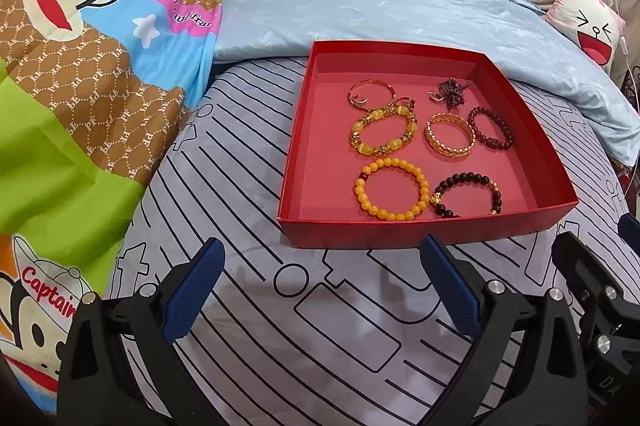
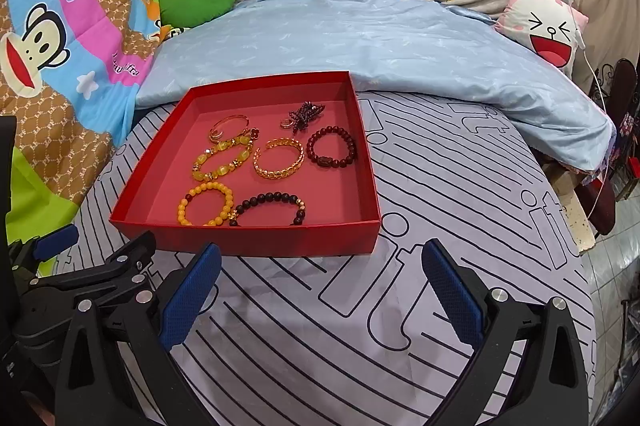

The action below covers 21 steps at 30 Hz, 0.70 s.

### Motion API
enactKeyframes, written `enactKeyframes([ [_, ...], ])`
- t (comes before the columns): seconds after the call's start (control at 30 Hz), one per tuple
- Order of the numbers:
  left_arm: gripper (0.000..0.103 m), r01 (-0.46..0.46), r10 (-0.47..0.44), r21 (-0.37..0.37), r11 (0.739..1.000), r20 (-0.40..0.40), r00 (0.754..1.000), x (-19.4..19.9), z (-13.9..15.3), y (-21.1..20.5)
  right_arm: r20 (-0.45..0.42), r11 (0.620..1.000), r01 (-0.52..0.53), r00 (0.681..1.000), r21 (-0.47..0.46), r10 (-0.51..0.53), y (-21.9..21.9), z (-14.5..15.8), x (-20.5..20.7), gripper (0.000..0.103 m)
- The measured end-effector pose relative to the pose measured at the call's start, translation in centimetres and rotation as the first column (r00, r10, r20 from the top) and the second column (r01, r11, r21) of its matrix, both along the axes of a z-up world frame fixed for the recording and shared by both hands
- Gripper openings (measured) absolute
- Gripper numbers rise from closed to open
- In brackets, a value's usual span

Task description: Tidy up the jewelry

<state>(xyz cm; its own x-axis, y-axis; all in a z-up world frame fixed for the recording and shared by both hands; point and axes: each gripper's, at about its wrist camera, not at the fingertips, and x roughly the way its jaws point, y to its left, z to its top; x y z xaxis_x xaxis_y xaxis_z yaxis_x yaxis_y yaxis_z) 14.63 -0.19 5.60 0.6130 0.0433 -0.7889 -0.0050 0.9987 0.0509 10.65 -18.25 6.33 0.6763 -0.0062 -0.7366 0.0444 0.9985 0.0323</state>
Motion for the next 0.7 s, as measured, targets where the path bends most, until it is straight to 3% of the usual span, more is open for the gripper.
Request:
enactKeyframes([
  [0.7,0.092,0.007,-0.007,-0.007,1.000,-0.022,1.000,0.31,-0.18,-0.17,-0.006,1.000,0.004,1.000,-0.002,-0.004,0.07,-0.17,0.02,0.097],
])
